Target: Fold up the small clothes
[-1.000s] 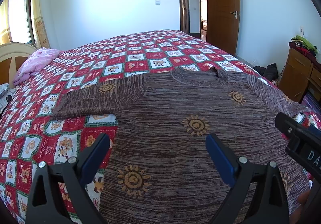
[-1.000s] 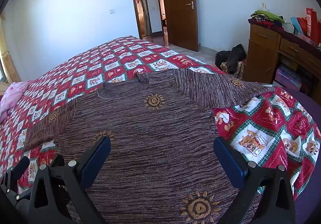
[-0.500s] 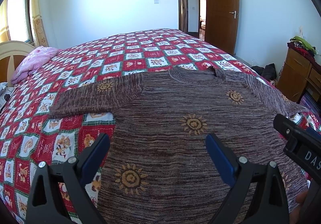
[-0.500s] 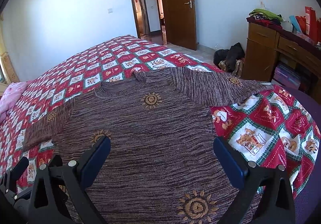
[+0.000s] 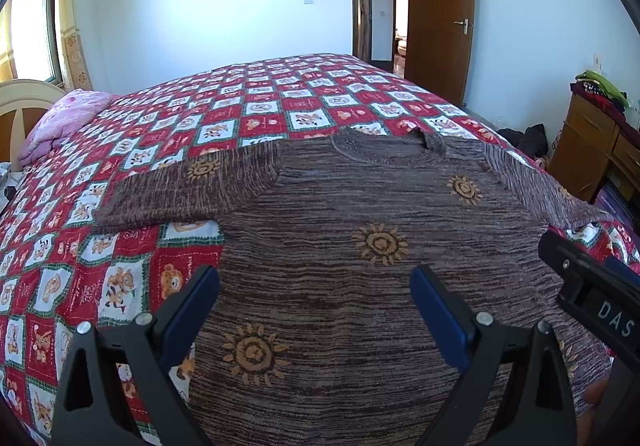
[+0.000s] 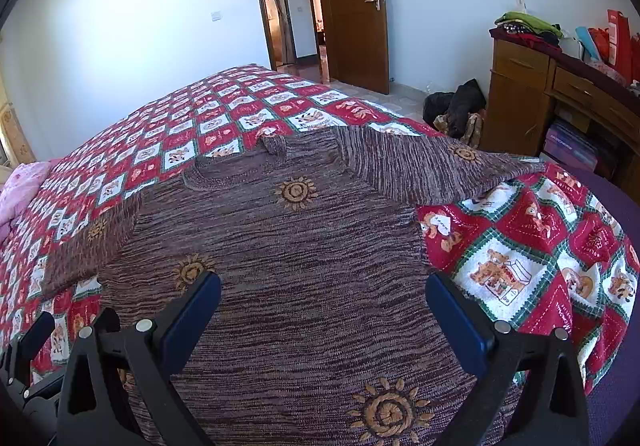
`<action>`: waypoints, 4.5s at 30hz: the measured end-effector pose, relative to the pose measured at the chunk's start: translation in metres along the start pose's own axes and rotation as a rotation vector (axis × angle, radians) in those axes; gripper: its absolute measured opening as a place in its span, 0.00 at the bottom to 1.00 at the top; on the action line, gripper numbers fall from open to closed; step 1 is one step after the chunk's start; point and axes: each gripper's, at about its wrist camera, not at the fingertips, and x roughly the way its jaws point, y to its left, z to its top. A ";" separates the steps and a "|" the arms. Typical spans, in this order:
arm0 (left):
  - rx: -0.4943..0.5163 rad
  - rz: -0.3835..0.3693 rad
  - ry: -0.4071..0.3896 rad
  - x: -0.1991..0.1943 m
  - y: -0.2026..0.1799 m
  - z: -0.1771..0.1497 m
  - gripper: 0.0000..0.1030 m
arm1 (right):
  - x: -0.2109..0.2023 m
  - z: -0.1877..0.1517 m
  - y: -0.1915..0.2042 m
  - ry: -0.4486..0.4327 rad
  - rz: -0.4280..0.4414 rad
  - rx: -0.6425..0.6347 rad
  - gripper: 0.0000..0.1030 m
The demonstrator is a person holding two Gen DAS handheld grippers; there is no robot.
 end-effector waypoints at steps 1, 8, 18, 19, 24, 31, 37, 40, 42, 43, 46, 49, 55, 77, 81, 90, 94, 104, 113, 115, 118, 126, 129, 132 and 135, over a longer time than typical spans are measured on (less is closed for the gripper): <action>-0.001 -0.001 0.000 0.000 0.000 0.000 0.96 | 0.001 0.000 0.000 0.002 -0.001 0.000 0.99; 0.004 -0.001 0.014 0.004 -0.004 0.000 0.96 | 0.005 0.001 -0.003 0.008 -0.003 0.002 0.99; -0.021 -0.056 0.032 0.018 0.005 -0.003 0.96 | 0.021 -0.001 -0.015 0.043 0.070 0.007 0.99; -0.026 -0.056 0.032 0.020 0.007 -0.004 0.96 | 0.022 0.001 -0.019 0.040 0.081 0.012 0.98; -0.061 -0.023 0.043 0.034 0.018 -0.011 0.96 | 0.025 0.026 -0.071 0.033 0.097 0.083 0.85; -0.174 -0.020 0.089 0.055 0.037 -0.023 0.96 | 0.060 0.076 -0.230 0.032 0.050 0.424 0.63; -0.215 -0.020 0.161 0.076 0.044 -0.030 0.96 | 0.099 0.084 -0.318 0.061 0.078 0.689 0.53; -0.231 -0.016 0.158 0.078 0.046 -0.030 0.96 | 0.119 0.087 -0.324 0.101 0.076 0.713 0.51; -0.229 -0.022 0.160 0.079 0.045 -0.030 0.98 | 0.129 0.091 -0.328 0.106 0.082 0.722 0.51; -0.224 -0.019 0.163 0.080 0.044 -0.030 0.99 | 0.134 0.093 -0.328 0.111 0.087 0.731 0.51; -0.209 -0.014 0.171 0.083 0.042 -0.029 1.00 | 0.143 0.098 -0.331 0.114 0.078 0.745 0.51; -0.200 -0.006 0.177 0.084 0.041 -0.029 1.00 | 0.149 0.103 -0.329 0.114 0.037 0.712 0.44; -0.196 -0.005 0.179 0.085 0.040 -0.029 1.00 | 0.155 0.107 -0.331 0.138 -0.045 0.626 0.09; -0.308 -0.053 0.029 0.032 0.103 0.000 1.00 | 0.089 0.125 0.026 0.046 0.268 -0.091 0.07; -0.289 -0.006 0.009 0.026 0.117 -0.002 1.00 | 0.118 0.083 0.085 0.104 0.270 -0.174 0.07; -0.303 0.005 0.029 0.036 0.126 -0.005 1.00 | 0.158 0.038 0.110 0.174 0.304 -0.230 0.12; -0.275 -0.009 0.042 0.039 0.117 -0.006 1.00 | 0.155 0.044 0.104 0.245 0.575 -0.164 0.57; -0.297 -0.016 0.062 0.052 0.117 -0.009 1.00 | 0.149 0.098 0.011 0.131 0.488 0.058 0.25; -0.220 0.014 0.051 0.049 0.106 -0.006 1.00 | 0.206 0.098 0.042 0.243 0.279 -0.044 0.25; -0.204 0.026 0.038 0.048 0.107 -0.005 1.00 | 0.207 0.097 0.051 0.209 0.242 -0.113 0.25; -0.209 0.026 0.051 0.054 0.110 -0.005 1.00 | 0.205 0.098 0.058 0.199 0.201 -0.184 0.25; -0.235 0.004 0.076 0.067 0.111 -0.009 1.00 | 0.206 0.114 0.029 0.155 0.281 -0.109 0.61; -0.247 0.002 0.081 0.068 0.114 -0.010 1.00 | 0.215 0.103 0.030 0.192 0.275 -0.124 0.47; -0.261 -0.001 0.084 0.069 0.117 -0.010 1.00 | 0.207 0.097 0.033 0.160 0.222 -0.188 0.29; -0.271 -0.002 0.088 0.070 0.119 -0.011 1.00 | 0.200 0.095 0.034 0.165 0.236 -0.202 0.28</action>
